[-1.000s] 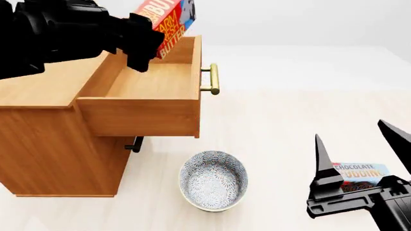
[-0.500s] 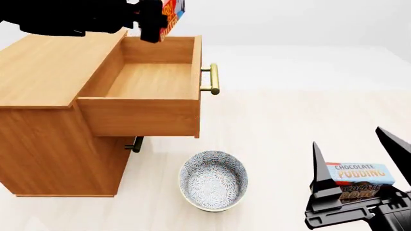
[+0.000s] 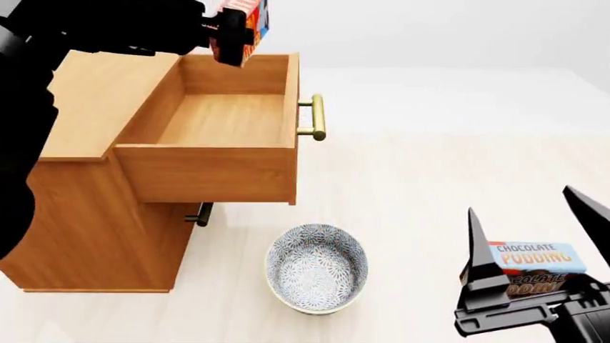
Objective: Put the butter at the back in the top drawer of the cabinet and close it.
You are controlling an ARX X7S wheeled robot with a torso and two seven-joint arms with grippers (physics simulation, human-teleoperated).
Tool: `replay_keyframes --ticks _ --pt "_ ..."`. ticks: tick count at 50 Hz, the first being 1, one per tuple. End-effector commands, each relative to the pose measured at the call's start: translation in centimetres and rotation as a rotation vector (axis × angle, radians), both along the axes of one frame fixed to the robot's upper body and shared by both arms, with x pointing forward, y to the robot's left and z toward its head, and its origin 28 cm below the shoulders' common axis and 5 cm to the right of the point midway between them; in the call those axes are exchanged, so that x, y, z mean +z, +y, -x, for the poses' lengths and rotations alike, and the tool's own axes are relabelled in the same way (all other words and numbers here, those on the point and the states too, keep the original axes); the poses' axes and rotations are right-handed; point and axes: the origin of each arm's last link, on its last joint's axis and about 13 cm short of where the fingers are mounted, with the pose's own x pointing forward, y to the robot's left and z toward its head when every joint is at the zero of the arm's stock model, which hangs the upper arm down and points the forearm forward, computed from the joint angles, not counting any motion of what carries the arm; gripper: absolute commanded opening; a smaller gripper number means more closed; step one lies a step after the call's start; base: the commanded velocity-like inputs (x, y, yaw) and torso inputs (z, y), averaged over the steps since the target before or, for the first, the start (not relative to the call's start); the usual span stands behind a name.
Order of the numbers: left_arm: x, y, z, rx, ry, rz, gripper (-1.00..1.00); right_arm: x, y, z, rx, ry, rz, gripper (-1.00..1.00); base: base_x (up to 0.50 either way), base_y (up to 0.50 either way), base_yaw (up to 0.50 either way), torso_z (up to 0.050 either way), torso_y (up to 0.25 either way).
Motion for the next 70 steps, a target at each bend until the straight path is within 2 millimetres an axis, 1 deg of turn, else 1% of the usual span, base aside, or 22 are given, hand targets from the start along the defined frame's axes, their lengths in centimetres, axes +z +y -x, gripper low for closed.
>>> replay_keyframes --ticks 1,16,42,70 --pt "-0.6 -0.1 -0.6 0.004 -0.01 0.014 -1.0 0.1 0.0 -0.1 -0.006 -0.008 0.003 1.0 0.0 0.0 0.0 0.0 0.0" --pt "-2.3 -0.3 -1.0 -0.005 0.027 0.018 -1.0 -0.1 0.0 0.0 -0.01 -0.002 0.002 1.0 0.0 0.0 0.0 0.001 0.001" --pt "-3.6 -0.5 -1.0 -0.02 0.11 0.017 -1.0 0.1 0.0 -0.1 -0.006 -0.001 0.004 1.0 0.0 0.0 0.0 0.0 0.001" --pt "-5.9 -0.8 -1.4 -0.021 0.16 0.023 -1.0 0.0 0.0 0.0 -0.01 0.004 0.003 1.0 0.0 0.0 0.0 0.0 0.001"
